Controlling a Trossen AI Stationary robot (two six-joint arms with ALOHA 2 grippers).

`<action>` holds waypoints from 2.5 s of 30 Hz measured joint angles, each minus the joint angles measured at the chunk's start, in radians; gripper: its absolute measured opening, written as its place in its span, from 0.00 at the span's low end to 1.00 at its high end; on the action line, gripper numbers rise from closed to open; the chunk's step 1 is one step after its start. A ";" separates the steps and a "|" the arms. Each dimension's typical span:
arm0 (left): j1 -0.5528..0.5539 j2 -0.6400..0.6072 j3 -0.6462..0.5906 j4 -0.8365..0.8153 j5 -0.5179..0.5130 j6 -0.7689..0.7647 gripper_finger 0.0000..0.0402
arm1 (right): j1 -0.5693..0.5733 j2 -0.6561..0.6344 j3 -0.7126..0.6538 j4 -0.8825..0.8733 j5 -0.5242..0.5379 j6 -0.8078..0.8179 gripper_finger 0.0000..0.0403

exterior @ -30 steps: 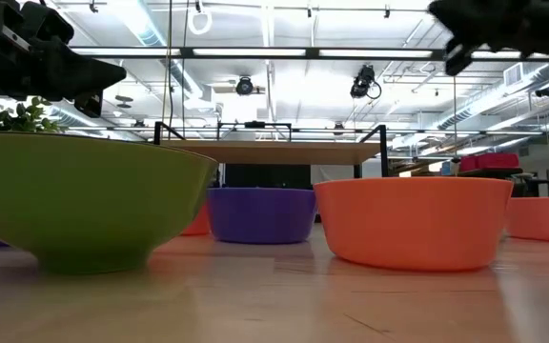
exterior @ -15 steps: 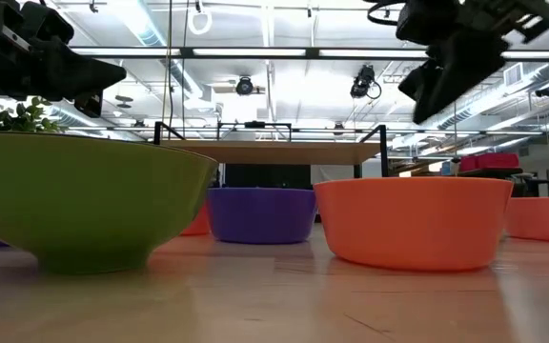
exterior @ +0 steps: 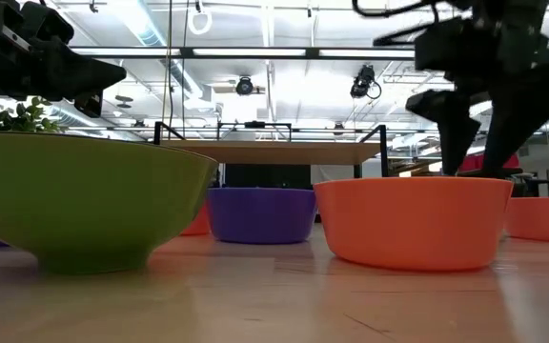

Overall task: Pick & Place Mini bowls
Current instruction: Put the blue bowl on the shelf

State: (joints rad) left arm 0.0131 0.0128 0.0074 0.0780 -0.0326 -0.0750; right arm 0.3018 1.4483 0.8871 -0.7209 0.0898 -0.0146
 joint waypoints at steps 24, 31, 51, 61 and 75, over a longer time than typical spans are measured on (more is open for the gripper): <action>0.000 0.000 0.000 0.000 0.000 0.000 0.04 | -0.006 0.131 0.060 -0.068 0.005 -0.054 0.03; 0.000 0.000 0.000 0.000 0.000 0.000 0.04 | -0.003 0.131 0.317 -0.233 0.022 -0.144 0.01; 0.000 0.000 0.000 0.001 0.000 0.000 0.04 | -0.692 0.189 0.787 -0.262 -0.051 -0.540 0.01; 0.000 0.000 0.000 0.000 0.001 0.000 0.04 | -0.818 0.318 0.786 -0.302 -0.068 -0.585 0.01; 0.000 0.000 0.000 0.000 0.000 0.000 0.04 | -0.838 0.332 0.786 -0.316 0.001 -0.570 0.04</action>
State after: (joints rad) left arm 0.0132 0.0128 0.0072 0.0780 -0.0322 -0.0752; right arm -0.5360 1.7805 1.6730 -1.0365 0.0910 -0.5846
